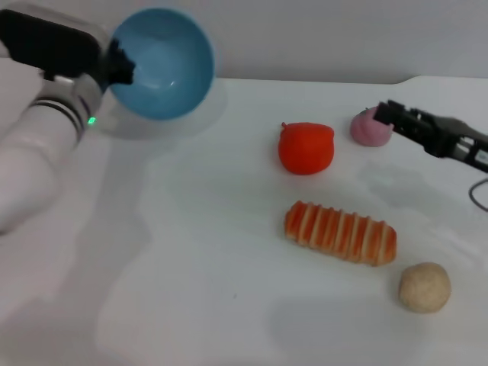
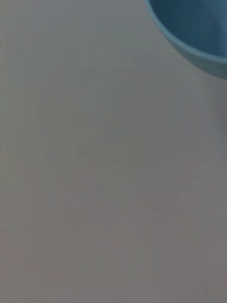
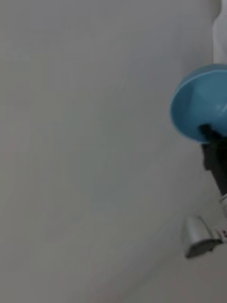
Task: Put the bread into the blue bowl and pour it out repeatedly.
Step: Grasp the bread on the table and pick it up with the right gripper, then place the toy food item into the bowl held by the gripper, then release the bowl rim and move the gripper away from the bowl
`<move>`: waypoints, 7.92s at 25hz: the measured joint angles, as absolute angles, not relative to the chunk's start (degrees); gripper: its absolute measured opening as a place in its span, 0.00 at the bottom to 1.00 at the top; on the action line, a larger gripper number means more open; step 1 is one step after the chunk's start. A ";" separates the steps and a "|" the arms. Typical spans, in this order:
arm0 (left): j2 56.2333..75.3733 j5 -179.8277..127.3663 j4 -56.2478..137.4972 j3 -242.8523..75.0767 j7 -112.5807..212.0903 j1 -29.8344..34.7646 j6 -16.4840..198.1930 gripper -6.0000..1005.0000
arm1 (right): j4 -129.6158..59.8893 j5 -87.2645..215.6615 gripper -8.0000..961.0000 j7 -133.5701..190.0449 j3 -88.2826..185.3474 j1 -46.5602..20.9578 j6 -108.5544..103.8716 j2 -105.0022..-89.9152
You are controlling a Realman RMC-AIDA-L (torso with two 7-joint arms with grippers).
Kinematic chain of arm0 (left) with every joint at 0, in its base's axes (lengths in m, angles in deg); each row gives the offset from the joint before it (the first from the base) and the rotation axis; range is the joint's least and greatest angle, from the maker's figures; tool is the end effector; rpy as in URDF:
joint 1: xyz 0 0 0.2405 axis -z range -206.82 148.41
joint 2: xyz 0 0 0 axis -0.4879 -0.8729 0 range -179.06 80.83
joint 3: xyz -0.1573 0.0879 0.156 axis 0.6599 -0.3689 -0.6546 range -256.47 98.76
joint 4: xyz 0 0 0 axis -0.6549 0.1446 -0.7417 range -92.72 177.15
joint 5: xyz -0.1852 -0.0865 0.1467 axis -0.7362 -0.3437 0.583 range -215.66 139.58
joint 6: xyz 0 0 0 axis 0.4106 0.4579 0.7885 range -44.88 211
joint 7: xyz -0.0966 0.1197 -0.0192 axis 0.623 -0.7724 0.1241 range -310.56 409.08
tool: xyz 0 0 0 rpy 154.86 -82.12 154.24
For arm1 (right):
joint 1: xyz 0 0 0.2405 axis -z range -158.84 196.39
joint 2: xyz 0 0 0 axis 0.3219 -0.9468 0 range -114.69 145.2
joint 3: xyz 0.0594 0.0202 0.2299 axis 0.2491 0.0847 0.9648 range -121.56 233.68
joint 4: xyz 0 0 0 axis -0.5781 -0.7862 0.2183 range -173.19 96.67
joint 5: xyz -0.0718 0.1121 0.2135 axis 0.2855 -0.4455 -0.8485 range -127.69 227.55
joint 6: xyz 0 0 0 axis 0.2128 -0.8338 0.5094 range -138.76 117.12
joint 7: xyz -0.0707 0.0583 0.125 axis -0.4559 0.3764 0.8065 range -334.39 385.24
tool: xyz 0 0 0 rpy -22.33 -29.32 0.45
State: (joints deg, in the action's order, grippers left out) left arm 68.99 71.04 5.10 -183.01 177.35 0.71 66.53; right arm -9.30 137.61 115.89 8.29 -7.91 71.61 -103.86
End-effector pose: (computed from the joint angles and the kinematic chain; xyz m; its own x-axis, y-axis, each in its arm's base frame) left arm -0.2834 0.4578 -0.0370 0.8309 0.3245 0.4520 0.5045 -0.0971 -0.8579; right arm 0.2681 0.3639 -0.0086 0.3816 -0.5047 -0.7744 -0.7451 -0.6637 0.0654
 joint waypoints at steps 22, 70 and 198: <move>68.64 71.06 3.10 -158.70 177.17 -1.53 94.17 0.01 | 16.38 174.63 0.37 151.79 -10.25 -21.08 71.11 -103.13; 68.74 70.24 3.22 -158.48 181.10 -1.26 97.92 0.00 | 1.47 189.01 0.37 164.03 -42.48 -30.06 51.13 -104.15; 69.30 88.16 2.73 -167.51 193.62 13.14 136.64 0.11 | 20.94 144.86 0.38 137.25 -8.18 -5.07 53.37 -103.63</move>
